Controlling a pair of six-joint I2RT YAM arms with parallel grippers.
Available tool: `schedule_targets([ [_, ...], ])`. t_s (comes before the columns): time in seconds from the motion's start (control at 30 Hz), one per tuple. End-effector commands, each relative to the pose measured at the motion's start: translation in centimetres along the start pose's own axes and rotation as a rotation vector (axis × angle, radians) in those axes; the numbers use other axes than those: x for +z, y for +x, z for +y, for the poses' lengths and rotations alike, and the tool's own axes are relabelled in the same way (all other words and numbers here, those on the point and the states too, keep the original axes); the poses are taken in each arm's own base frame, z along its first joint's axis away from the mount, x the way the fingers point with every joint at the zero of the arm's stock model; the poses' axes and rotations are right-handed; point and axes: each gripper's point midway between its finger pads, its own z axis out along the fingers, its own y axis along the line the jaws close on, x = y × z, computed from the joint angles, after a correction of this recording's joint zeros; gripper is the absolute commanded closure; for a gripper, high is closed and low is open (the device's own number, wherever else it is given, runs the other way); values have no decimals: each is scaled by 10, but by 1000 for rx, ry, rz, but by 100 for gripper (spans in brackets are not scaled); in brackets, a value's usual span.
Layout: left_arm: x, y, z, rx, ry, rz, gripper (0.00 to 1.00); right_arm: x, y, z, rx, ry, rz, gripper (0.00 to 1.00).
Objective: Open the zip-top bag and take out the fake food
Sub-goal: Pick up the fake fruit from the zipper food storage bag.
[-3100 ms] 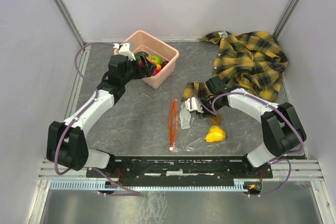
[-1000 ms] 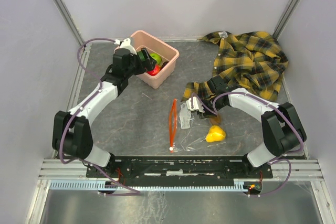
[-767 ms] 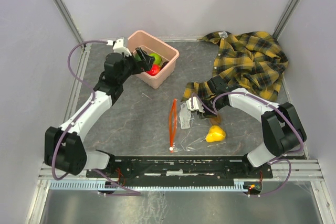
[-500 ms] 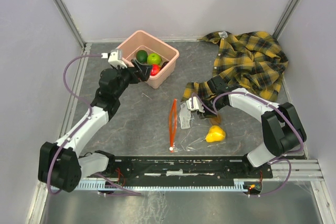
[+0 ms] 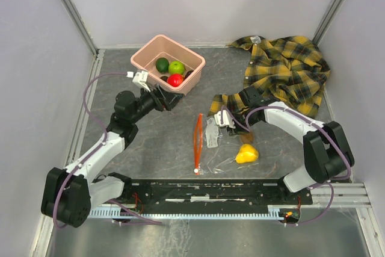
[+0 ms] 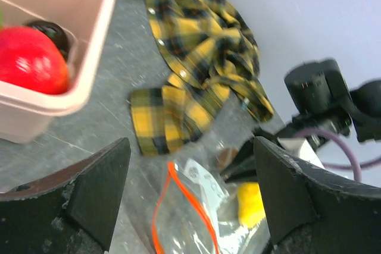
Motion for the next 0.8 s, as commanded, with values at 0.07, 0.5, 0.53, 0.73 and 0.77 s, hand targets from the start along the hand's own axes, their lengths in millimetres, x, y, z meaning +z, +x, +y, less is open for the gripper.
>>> schedule_targets([
  [0.07,-12,34,-40,-27,142,82,16,-16,-21,-10,-60,49,-53,71],
  [0.5,-32,111,-23,-41,53,256,31,-30,-31,1,-136,28,-70,60],
  [0.53,-34,116,-21,-46,49,267,33,-31,-33,3,-143,25,-71,59],
  [0.73,-44,144,-8,-88,14,331,35,-39,-36,9,-168,9,-77,56],
  [0.77,-45,147,-7,-93,12,336,36,-40,-36,10,-173,7,-77,55],
])
